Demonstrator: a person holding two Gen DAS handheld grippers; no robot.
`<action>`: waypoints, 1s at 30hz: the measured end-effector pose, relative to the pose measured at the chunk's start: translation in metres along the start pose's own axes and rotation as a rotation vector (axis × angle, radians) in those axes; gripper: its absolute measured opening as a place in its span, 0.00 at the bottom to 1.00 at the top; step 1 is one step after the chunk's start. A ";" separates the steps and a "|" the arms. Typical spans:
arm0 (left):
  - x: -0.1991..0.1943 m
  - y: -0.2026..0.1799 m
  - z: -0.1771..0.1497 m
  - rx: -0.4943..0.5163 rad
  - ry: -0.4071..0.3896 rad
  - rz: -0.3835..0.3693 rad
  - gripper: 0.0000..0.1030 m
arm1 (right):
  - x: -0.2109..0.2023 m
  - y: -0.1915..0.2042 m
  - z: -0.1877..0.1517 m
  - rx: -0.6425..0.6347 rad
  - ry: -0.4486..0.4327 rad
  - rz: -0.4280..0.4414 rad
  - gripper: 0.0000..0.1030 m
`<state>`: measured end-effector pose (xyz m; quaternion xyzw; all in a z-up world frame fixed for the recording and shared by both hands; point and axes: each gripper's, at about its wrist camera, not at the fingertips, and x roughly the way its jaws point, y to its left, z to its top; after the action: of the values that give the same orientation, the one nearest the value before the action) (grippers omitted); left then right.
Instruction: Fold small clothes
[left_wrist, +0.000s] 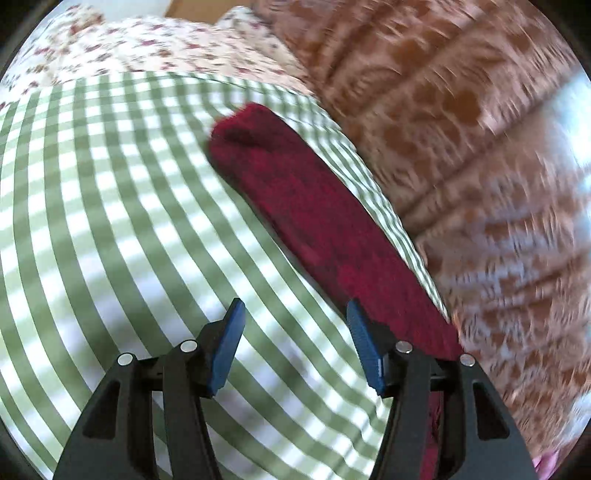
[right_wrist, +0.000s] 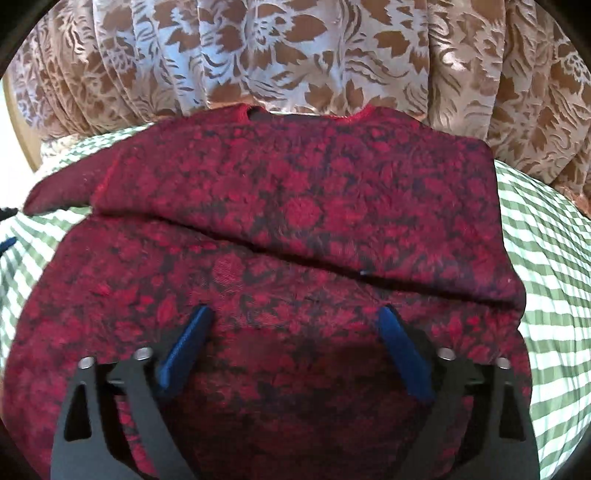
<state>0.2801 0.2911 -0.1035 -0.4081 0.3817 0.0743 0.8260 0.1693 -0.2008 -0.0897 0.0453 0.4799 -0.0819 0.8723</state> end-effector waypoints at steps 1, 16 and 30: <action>0.002 0.005 0.008 -0.024 0.001 -0.016 0.55 | 0.002 -0.004 0.000 0.022 0.012 0.017 0.96; 0.065 0.021 0.059 -0.197 0.031 -0.038 0.32 | 0.005 -0.006 -0.002 0.041 -0.003 0.024 0.97; 0.005 -0.129 0.012 0.318 -0.082 -0.182 0.10 | 0.006 -0.005 -0.001 0.035 -0.005 0.021 0.97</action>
<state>0.3467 0.2146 -0.0228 -0.3019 0.3162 -0.0455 0.8982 0.1702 -0.2063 -0.0952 0.0653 0.4759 -0.0811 0.8733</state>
